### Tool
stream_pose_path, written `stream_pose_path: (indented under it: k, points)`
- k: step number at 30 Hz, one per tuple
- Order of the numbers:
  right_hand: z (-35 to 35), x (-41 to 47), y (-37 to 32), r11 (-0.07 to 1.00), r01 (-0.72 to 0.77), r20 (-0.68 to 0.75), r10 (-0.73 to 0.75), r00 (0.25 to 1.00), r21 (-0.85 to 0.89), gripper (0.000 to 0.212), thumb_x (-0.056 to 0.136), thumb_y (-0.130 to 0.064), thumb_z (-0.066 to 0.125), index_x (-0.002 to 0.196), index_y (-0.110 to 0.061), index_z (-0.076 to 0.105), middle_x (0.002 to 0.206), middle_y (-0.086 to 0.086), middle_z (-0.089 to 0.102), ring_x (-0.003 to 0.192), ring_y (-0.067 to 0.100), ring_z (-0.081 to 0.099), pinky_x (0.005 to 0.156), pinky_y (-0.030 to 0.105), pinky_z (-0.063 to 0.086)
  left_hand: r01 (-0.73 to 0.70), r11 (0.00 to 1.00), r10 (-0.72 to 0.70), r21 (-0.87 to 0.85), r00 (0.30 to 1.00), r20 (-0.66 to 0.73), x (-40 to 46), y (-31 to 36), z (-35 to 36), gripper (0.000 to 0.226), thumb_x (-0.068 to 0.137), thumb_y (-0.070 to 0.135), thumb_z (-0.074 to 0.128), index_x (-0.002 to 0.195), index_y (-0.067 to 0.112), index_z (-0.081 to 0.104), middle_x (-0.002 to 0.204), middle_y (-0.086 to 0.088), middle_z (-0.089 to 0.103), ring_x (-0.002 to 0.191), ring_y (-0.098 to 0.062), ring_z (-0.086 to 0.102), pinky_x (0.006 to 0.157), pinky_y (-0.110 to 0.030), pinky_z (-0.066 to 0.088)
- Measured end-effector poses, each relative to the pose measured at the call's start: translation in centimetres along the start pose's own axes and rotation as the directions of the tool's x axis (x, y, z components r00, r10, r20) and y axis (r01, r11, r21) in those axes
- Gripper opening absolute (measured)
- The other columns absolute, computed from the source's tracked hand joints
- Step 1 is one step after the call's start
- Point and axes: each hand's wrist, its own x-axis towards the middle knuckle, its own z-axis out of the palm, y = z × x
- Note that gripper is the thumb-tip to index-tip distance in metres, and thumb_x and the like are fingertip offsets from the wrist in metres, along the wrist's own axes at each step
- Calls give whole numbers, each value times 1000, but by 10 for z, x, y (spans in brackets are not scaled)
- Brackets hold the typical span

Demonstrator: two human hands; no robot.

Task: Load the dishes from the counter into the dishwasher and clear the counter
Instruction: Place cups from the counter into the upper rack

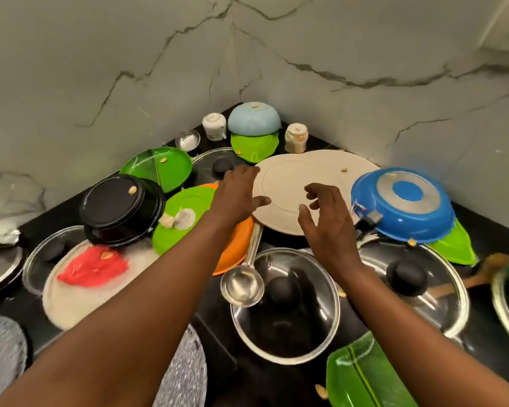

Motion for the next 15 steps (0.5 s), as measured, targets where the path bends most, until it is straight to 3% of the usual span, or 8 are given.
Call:
stream_pose_path:
  k: [4, 7, 10, 13, 15]
  points:
    - [12, 41, 32, 998, -13, -13, 13, 1000, -57, 33, 90, -15, 62, 121, -9, 54, 115, 9, 56, 95, 22, 58, 79, 21, 38, -31, 999, 32, -18, 994, 101, 34, 15, 17, 89, 76, 56, 72, 148, 19, 34, 155, -11, 27, 141, -32, 26, 113, -42, 28]
    - [25, 81, 55, 988, -32, 10, 34, 999, -150, 36, 90, -22, 58, 123, -10, 53, 121, 12, 53, 103, 30, 58, 84, 42, 49, -105, 994, 97, 25, 967, 235, 55, 25, 23, 85, 81, 56, 67, 150, 21, 31, 160, -13, 16, 146, -29, 17, 116, -39, 19]
    - [35, 119, 74, 973, -31, 52, 44, 998, -230, 41, 92, -21, 60, 130, -10, 52, 126, 15, 51, 110, 32, 54, 90, 44, 47, -151, 988, 134, 22, 927, 350, 69, 30, 25, 84, 78, 51, 73, 146, 17, 37, 157, -11, 25, 143, -26, 24, 114, -36, 24]
    - [43, 153, 87, 954, 33, 93, -6, 996, -297, 46, 88, -18, 64, 132, -8, 51, 124, 18, 51, 110, 35, 53, 89, 42, 46, -123, 992, 115, 3, 933, 342, 75, 36, 29, 75, 70, 43, 82, 131, 11, 50, 140, -13, 43, 130, -29, 39, 103, -38, 38]
    - [53, 174, 95, 952, -2, 115, 39, 993, -307, 52, 86, -18, 65, 134, -9, 48, 127, 18, 49, 110, 36, 52, 90, 44, 46, -102, 995, 90, 16, 937, 338, 76, 45, 33, 73, 66, 38, 86, 124, 9, 52, 131, -14, 45, 122, -32, 42, 97, -42, 41]
